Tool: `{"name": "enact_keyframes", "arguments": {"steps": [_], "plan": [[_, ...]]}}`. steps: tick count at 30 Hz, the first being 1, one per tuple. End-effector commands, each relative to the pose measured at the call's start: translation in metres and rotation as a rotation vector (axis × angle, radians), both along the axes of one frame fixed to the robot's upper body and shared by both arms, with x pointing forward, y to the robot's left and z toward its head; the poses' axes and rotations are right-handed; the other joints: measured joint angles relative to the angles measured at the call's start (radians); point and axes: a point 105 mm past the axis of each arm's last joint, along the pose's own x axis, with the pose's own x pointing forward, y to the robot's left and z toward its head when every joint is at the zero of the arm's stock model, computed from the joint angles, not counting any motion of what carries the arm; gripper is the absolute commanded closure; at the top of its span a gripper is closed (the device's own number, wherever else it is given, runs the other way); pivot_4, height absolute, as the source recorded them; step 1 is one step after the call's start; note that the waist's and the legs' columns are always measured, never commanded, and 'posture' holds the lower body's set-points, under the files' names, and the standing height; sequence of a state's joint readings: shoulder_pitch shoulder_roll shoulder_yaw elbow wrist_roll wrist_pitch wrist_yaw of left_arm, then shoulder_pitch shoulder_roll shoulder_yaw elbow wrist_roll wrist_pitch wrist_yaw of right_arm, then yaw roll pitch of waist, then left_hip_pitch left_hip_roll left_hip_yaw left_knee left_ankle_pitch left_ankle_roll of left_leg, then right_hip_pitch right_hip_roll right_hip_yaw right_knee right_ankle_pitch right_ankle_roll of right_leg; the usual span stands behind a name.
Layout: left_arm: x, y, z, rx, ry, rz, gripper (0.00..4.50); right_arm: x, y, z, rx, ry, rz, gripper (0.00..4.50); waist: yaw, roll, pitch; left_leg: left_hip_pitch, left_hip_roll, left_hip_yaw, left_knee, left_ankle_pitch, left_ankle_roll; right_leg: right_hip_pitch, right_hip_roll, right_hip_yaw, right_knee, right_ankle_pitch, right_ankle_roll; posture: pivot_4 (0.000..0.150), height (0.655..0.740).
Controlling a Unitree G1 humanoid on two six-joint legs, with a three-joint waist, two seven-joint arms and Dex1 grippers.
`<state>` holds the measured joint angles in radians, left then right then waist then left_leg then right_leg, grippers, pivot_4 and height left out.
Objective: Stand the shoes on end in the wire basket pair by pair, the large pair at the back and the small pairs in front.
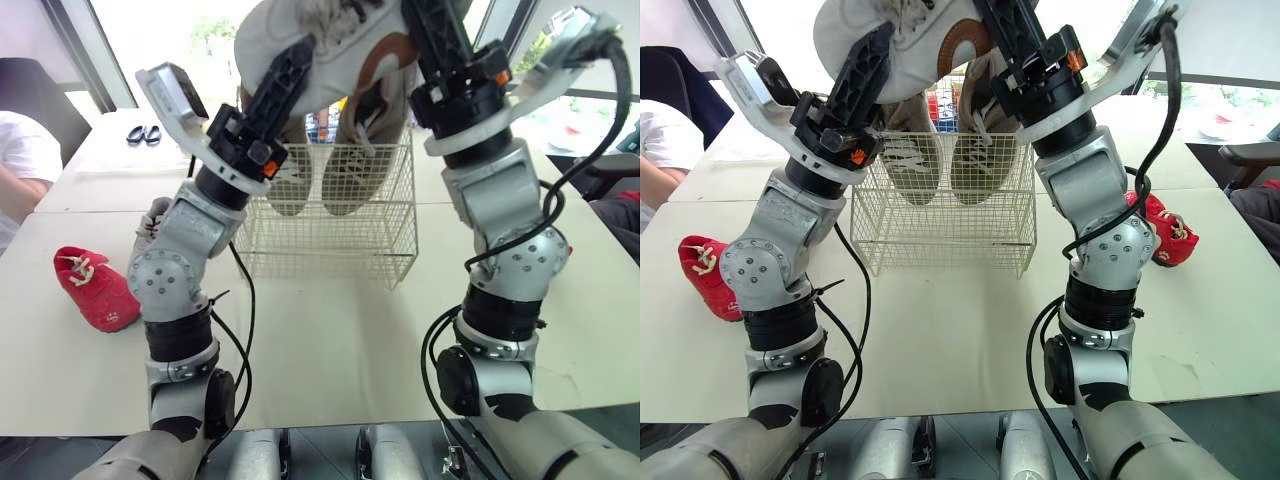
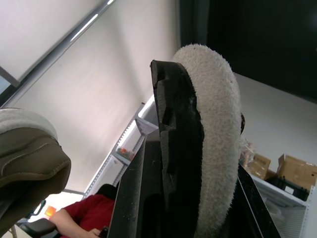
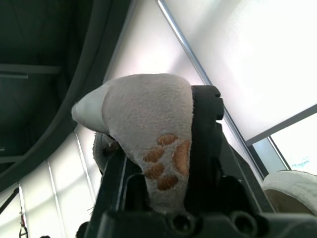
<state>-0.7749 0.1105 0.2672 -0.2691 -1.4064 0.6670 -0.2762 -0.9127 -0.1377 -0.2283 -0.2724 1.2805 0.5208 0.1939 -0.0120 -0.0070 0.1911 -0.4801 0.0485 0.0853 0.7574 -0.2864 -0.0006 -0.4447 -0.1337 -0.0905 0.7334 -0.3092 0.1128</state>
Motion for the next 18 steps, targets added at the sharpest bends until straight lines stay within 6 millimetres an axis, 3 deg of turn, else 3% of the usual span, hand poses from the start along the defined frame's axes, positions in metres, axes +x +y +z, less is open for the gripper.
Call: {"name": "enact_keyframes", "arguments": {"steps": [1, 5, 8, 11, 18], "plan": [[-0.006, -0.004, -0.009, 0.075, -0.014, -0.023, 2.27, -0.023, 0.005, 0.012, -0.035, -0.104, 0.035, 3.79, -0.001, 0.0, 0.0, 0.0, 0.0, 0.0, 0.0, 0.0, 0.0, 0.0, 0.0, 0.0, 0.0, 0.0, 0.0, 0.15, 0.6675], [-0.006, 0.006, -0.028, 0.285, 0.0, 0.122, 0.34, -0.018, -0.018, 0.028, -0.203, -0.221, -0.107, 3.79, 0.0, 0.001, 0.001, 0.0, 0.0, 0.0, -0.001, 0.0, 0.001, 0.0, 0.0, 0.0, 0.0, 0.0, 0.0, 0.15, 0.6675], [-0.008, 0.018, -0.034, 0.402, 0.033, 0.235, 0.34, -0.009, -0.045, 0.037, -0.409, -0.318, -0.227, 3.79, 0.004, 0.0, 0.001, 0.0, 0.0, 0.0, -0.001, -0.002, 0.004, 0.0, 0.0, 0.0, -0.002, 0.0, 0.0, 0.15, 0.6675], [-0.014, 0.026, -0.039, 0.497, 0.043, 0.315, 0.34, 0.0, -0.057, 0.034, -0.589, -0.382, -0.268, 3.79, 0.001, 0.0, 0.001, 0.001, 0.0, 0.0, -0.003, -0.003, 0.005, 0.001, 0.0, -0.001, -0.005, 0.0, 0.0, 0.15, 0.6675], [-0.03, 0.039, -0.068, 0.719, 0.066, 0.384, 0.34, 0.034, -0.064, 0.007, -0.886, -0.442, -0.253, 3.79, -0.006, 0.001, 0.001, 0.002, 0.001, 0.001, -0.006, -0.001, 0.002, 0.0, 0.001, 0.0, -0.005, 0.001, -0.001, 0.15, 0.6675]]}}
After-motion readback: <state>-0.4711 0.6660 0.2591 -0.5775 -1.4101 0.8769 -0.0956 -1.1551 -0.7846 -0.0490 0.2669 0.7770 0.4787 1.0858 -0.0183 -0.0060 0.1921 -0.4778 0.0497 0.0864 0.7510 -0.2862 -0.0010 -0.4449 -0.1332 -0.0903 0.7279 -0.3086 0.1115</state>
